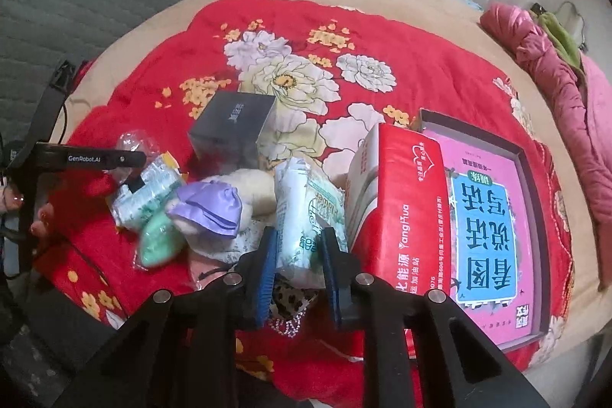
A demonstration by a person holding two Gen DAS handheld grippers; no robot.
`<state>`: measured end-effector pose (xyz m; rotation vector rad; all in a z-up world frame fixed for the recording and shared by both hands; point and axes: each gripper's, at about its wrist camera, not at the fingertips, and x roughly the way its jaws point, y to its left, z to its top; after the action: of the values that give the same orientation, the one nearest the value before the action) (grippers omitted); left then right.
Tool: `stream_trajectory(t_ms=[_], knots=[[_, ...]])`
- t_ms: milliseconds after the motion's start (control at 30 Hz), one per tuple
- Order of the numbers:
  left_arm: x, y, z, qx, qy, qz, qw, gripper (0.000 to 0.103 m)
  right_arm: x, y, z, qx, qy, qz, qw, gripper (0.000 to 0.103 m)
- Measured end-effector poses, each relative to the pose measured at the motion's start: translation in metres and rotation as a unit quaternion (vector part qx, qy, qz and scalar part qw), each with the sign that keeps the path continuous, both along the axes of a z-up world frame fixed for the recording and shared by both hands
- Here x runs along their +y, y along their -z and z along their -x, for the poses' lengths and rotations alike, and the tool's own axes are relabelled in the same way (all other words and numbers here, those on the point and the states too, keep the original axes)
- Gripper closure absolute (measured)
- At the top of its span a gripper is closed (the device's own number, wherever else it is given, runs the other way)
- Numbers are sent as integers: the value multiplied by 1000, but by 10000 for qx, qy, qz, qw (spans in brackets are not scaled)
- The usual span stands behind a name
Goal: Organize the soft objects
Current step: 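Grasp the clear plastic bag with the left tool while the right tool grasps the wet-wipe pack, then carry the plastic bag and wet-wipe pack over the grey tray with both tools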
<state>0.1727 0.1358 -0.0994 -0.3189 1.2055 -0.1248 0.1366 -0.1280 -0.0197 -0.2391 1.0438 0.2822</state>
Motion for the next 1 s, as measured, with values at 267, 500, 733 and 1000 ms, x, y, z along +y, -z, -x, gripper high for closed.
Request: stream_trajectory(t_ms=[267,500,733,1000], knots=[[-28,-68,24,-623,228,-147,9977,57,-13,-26,7,-233,163,-406,9988,80],[-93,-122,33,-1044,762,5,9916,57,-50,-57,19,-586,487,-685,9947,80],[-175,-139,30,-1152,1281,-48,9850,57,-106,-77,32,-867,936,-774,9888,80],[-286,-135,18,-1047,1986,-142,9744,57,-186,-70,41,-831,1601,-693,9811,80]])
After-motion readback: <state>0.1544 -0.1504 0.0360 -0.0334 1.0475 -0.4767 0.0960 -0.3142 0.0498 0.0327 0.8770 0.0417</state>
